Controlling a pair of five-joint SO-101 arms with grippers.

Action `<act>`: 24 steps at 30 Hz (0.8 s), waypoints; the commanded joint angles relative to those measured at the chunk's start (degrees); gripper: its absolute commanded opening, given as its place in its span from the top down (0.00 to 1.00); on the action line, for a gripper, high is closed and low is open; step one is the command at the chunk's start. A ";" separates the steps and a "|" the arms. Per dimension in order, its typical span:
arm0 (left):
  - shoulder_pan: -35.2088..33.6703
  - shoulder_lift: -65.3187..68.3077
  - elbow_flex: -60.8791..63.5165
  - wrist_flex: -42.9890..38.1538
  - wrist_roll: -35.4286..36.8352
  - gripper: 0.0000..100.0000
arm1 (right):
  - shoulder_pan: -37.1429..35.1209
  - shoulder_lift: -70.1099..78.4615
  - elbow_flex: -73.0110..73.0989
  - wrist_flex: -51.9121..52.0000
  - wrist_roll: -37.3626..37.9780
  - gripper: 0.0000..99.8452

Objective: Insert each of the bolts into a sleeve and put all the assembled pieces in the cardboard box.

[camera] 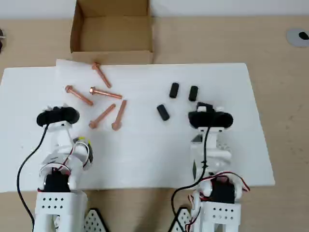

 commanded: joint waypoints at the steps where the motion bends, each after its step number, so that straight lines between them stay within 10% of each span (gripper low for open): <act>1: 0.26 0.13 -8.26 6.07 -7.30 0.99 | 0.66 -4.62 -1.89 0.62 5.45 0.99; 14: 0.26 19.21 -30.07 15.30 -10.46 0.93 | 0.66 -2.24 -17.71 9.23 20.48 0.99; 24: 0.35 43.12 -45.63 19.78 -10.55 0.93 | 0.31 34.07 -44.09 15.38 21.80 0.99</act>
